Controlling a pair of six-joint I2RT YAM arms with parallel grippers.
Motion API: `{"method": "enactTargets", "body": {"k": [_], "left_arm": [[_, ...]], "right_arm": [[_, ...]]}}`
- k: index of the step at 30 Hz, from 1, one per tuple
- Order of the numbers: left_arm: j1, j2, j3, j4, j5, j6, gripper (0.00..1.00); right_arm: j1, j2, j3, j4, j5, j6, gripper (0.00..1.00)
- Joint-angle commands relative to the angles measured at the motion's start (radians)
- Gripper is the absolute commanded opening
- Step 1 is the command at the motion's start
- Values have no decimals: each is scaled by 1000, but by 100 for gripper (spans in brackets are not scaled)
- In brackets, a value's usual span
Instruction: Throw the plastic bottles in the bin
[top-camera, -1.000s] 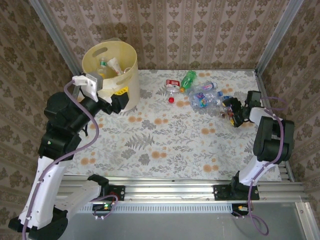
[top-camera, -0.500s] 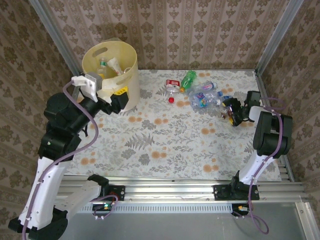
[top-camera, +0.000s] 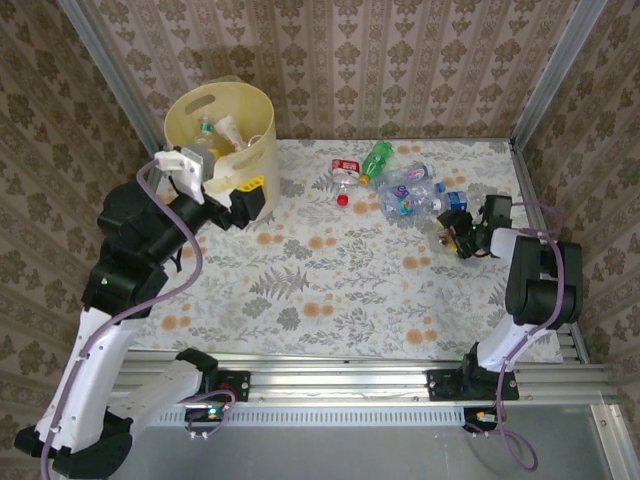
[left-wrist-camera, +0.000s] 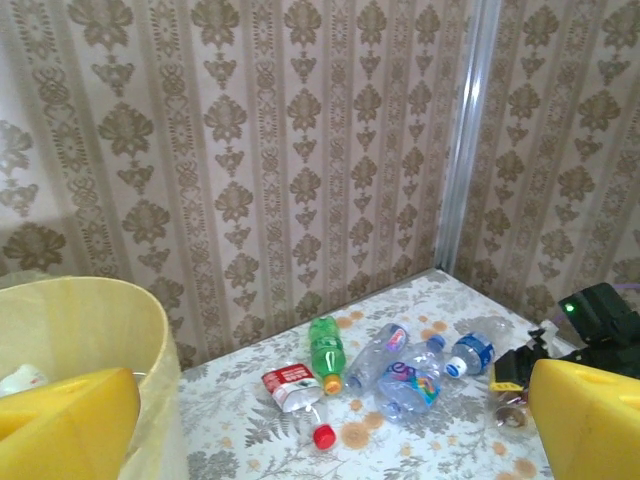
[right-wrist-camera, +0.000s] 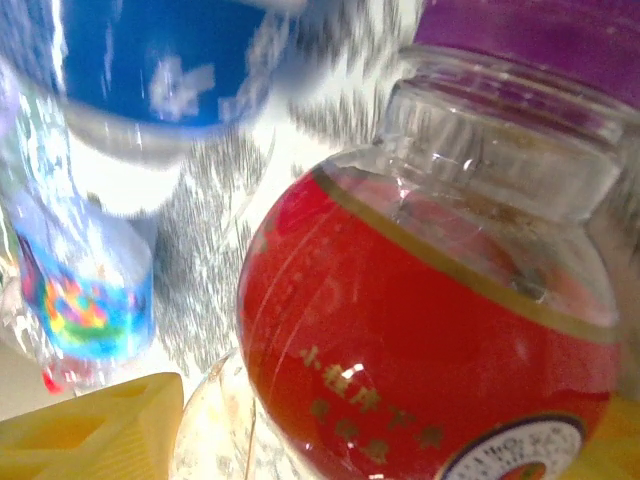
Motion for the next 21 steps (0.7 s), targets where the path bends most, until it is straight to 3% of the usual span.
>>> {"method": "enactTargets", "body": {"k": [1, 12, 21], "left_arm": [[-19, 2, -17, 36, -4, -20, 100], [-136, 44, -97, 69, 21, -33, 100], [-346, 141, -264, 224, 8, -60, 100]], "right_arm": [[40, -46, -65, -80, 12, -29, 72], [169, -354, -141, -91, 51, -114, 64], [275, -604, -93, -106, 44, -147, 58]]}}
